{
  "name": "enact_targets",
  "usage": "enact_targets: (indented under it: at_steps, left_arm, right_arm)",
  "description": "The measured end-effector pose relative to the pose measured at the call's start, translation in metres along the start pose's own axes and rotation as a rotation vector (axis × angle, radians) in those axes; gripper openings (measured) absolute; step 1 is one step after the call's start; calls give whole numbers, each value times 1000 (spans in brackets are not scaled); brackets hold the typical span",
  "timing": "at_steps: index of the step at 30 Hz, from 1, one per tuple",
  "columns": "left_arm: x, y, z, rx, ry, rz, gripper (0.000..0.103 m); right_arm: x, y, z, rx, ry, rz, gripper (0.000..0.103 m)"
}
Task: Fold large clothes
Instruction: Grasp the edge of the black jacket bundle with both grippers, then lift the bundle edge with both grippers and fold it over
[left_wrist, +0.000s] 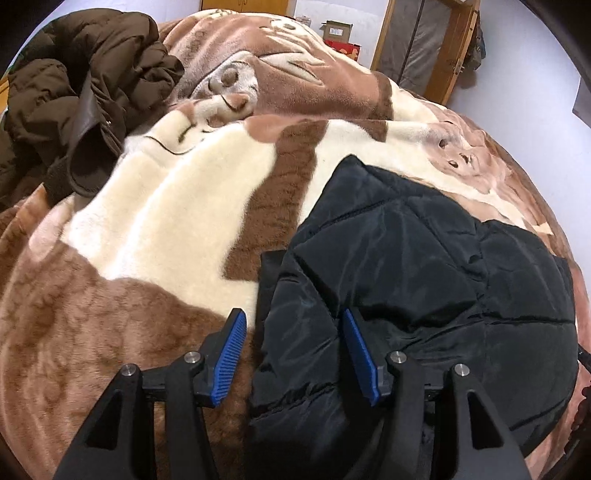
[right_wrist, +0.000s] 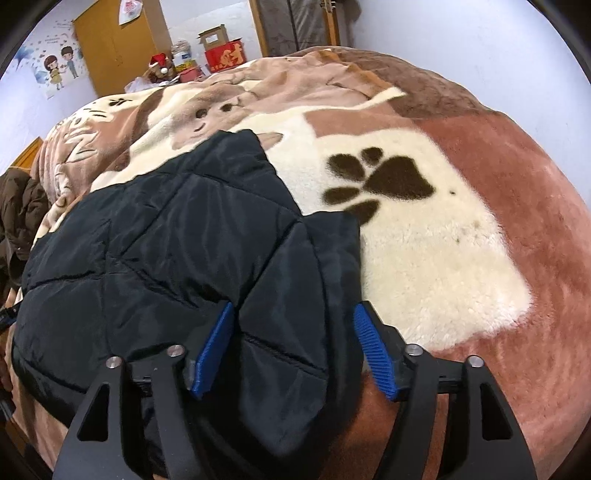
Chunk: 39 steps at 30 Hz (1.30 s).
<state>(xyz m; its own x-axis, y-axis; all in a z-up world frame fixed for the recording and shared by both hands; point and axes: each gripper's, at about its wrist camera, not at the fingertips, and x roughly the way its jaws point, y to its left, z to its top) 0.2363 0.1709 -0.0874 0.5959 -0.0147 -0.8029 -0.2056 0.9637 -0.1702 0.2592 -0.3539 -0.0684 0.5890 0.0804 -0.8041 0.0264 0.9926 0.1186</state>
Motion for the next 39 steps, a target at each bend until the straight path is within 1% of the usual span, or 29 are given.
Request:
enact_targets:
  at_steps: [3,7,10,13,15,19,23,28,31,32,34,37,39]
  left_arm:
    - [6,-2,-1,-10,-3,-3,58]
    - [17,-2,0,-1,3,2,66]
    - [19,7,3,-39,22,-27,71]
    - [15,12,3,-35,22,-49,71]
    - [16,13,0,-26,22,-60,72]
    - [27,23,-2,-87,42,-112,78]
    - [43,24,-2,-93,61,-158,79]
    - [54,24,5,-109,71,-197,79]
    - [55,32,-1,-158,72,-242,79]
    - [54,37,-6,-188,73,-263,79]
    - [51,41,-16,-213,69,-283,79]
    - [50,42,-24,-224,67,-297,79]
    - [54,41,-20,-222,79,-302,79]
  right_arm:
    - [8,-2,2,8,18,4,69]
    - [18,-6,2,8,20,1,76]
    - [20,-15,3,65,41,37,77]
    - [15,-13,2,23,35,23,77]
    - [16,-13,2,17,41,36,77]
    - [27,-20,2,58,69,85,77]
    - [42,-23,5,73,91,132,78]
    - [53,-29,9,142,113,199,78]
    - [51,-36,0,199,127,247,78]
    - [49,-37,-3,207,128,257,78]
    - [45,-37,-11,207,130,264,77]
    - [42,-36,-15,209,132,279,73]
    - [46,-34,-10,205,142,283,71]
